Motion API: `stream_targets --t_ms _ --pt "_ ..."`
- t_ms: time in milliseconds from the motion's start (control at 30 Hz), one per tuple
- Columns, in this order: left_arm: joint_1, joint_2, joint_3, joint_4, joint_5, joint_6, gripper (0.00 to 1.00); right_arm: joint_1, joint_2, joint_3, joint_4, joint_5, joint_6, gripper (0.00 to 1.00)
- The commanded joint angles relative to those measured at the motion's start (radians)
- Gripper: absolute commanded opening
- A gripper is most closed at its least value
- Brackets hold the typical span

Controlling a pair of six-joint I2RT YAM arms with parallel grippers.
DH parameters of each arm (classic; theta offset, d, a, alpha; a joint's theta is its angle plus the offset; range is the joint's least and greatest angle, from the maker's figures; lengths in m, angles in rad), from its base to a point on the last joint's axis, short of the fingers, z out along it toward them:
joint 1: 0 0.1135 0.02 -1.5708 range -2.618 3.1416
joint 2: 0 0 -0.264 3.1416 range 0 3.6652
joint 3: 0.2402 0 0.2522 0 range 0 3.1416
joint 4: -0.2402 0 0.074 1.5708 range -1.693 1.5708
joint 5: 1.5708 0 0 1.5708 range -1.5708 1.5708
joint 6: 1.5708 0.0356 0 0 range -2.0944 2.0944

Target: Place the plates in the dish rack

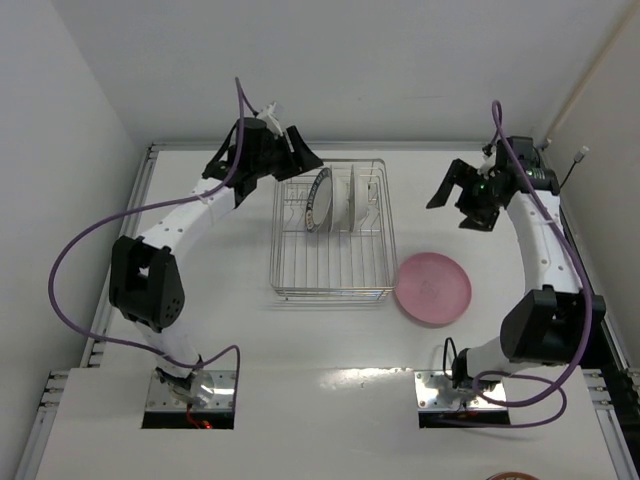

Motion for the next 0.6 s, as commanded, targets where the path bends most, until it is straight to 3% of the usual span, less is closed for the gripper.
stream_targets --t_ms 0,233,567 --pt "0.052 -0.130 -0.021 -0.017 -0.067 0.032 0.51 -0.018 -0.011 -0.028 -0.149 0.236 -0.028 1.00" --pt "0.114 -0.204 -0.152 -0.029 -0.077 -0.010 0.51 -0.170 -0.057 -0.289 -0.151 0.191 0.038 1.00" --pt "0.123 -0.184 -0.174 0.058 -0.042 -0.097 0.51 -0.282 0.012 -0.482 -0.050 0.137 0.063 1.00"
